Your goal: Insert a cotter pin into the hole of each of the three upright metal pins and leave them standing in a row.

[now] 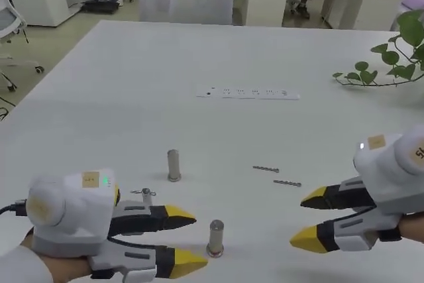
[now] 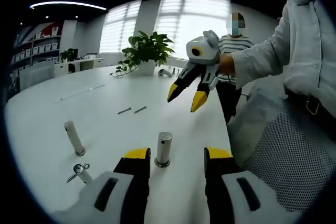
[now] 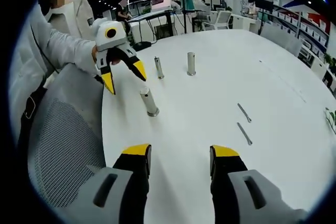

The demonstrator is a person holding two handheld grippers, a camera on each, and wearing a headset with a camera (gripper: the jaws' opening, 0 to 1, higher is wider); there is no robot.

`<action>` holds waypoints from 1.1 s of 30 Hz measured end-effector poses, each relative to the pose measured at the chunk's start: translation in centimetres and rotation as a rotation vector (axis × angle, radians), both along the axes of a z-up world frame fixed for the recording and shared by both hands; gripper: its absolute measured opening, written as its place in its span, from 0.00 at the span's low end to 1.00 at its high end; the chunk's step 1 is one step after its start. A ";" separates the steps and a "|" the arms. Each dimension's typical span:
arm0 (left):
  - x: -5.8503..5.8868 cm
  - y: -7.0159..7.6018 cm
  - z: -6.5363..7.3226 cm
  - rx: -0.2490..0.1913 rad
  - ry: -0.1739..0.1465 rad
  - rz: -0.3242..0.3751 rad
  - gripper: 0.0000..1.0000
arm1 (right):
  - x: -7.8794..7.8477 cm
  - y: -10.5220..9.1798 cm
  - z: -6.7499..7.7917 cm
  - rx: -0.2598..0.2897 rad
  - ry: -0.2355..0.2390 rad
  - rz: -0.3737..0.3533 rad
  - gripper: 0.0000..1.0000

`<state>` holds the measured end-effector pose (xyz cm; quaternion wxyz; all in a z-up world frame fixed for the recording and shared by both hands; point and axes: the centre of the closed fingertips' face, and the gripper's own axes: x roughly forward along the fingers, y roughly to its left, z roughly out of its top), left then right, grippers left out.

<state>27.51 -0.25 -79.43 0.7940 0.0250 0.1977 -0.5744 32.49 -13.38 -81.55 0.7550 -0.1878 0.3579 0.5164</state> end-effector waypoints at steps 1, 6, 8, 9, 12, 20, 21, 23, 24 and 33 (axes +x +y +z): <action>-0.3 0.0 0.3 -0.004 0.001 0.003 0.44 | 0.3 -0.2 -0.2 -0.008 0.000 -0.002 0.48; -1.1 0.5 0.7 0.004 0.008 0.002 0.47 | 1.2 -0.9 -0.6 -0.030 0.000 -0.011 0.48; -1.2 0.6 0.7 0.017 0.004 0.002 0.48 | 1.6 -1.1 -0.7 -0.038 -0.002 -0.012 0.48; -1.3 0.8 0.7 0.017 0.005 0.003 0.48 | 1.8 -1.1 -0.8 -0.042 -0.001 -0.013 0.48; -1.4 1.2 1.0 0.007 0.012 0.015 0.49 | 2.8 -1.8 -1.1 -0.062 -0.004 -0.010 0.48; -1.7 2.2 0.9 0.016 0.018 0.045 0.53 | 4.2 -2.4 -1.6 -0.094 -0.007 -0.013 0.47; -1.7 2.3 0.9 0.016 0.018 0.049 0.53 | 4.6 -2.4 -1.6 -0.100 -0.007 -0.012 0.47; -1.7 2.6 0.8 0.021 0.016 0.060 0.54 | 5.1 -2.4 -1.6 -0.103 -0.011 -0.011 0.47; -1.7 2.8 0.8 0.021 0.016 0.066 0.55 | 5.3 -2.4 -1.6 -0.105 -0.011 -0.011 0.46; -1.5 4.1 0.8 0.027 0.020 0.103 0.57 | 7.3 -2.4 -2.4 -0.139 -0.012 0.007 0.45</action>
